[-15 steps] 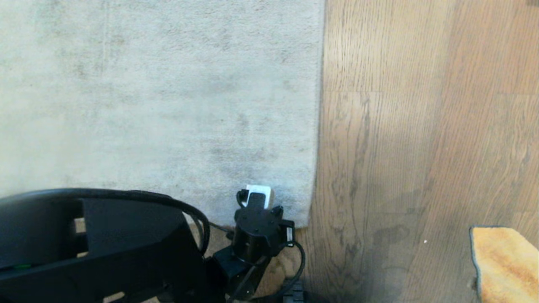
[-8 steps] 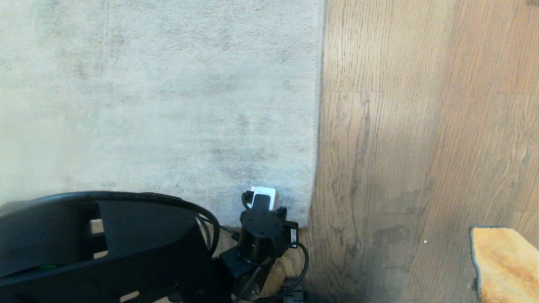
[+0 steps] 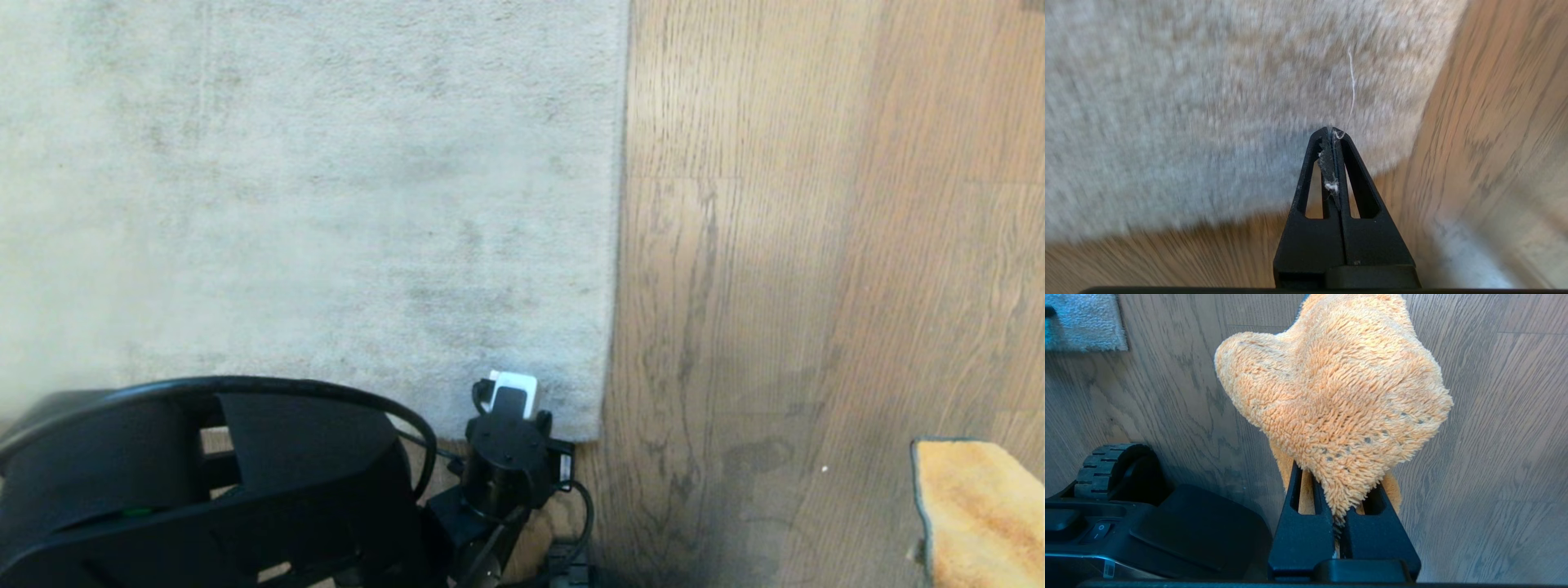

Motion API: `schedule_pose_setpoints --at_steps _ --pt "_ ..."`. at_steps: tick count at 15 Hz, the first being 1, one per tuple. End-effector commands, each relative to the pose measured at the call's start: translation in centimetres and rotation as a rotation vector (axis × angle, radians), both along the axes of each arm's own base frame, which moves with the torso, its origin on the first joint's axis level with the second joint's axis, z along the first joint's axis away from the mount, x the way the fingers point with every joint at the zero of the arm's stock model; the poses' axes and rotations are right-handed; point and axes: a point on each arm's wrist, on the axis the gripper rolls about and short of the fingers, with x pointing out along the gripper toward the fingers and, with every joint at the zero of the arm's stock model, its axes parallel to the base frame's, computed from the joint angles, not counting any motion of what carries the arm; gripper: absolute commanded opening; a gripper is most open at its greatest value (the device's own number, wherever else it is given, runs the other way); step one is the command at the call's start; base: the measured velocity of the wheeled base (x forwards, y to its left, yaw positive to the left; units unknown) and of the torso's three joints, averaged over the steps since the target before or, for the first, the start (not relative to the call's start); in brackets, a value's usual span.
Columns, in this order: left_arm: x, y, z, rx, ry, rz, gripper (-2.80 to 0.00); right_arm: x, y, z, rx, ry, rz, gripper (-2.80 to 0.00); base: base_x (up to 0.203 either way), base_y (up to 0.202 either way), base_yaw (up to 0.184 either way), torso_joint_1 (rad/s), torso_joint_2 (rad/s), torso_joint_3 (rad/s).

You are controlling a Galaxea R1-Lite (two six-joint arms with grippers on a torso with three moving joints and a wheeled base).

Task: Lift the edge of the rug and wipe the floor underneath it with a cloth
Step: Put down the rag

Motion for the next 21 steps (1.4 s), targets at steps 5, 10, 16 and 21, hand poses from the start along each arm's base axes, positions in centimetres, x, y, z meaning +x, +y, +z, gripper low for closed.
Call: schedule_pose_setpoints --at_steps 5,10,16,21 --pt "-0.3 1.3 4.4 -0.031 -0.097 0.007 -2.8 0.0 0.0 0.0 0.0 0.002 0.0 -2.8 0.0 0.0 0.0 0.0 0.0 0.0" --pt "-2.9 4.9 8.3 -0.023 -0.116 0.014 -2.8 0.0 0.0 0.0 0.0 0.002 0.0 -2.8 0.0 0.0 0.0 0.0 0.0 0.0" --pt "-6.1 9.6 13.3 -0.025 -0.132 0.038 -2.8 0.0 0.0 0.0 0.0 0.002 0.0 -2.8 0.0 0.0 0.0 0.0 0.0 0.0" --pt "-9.9 15.2 16.4 -0.041 -0.214 0.091 -2.8 0.0 0.0 0.0 0.0 0.002 -0.001 -2.8 0.0 0.0 0.0 0.0 0.0 0.0"
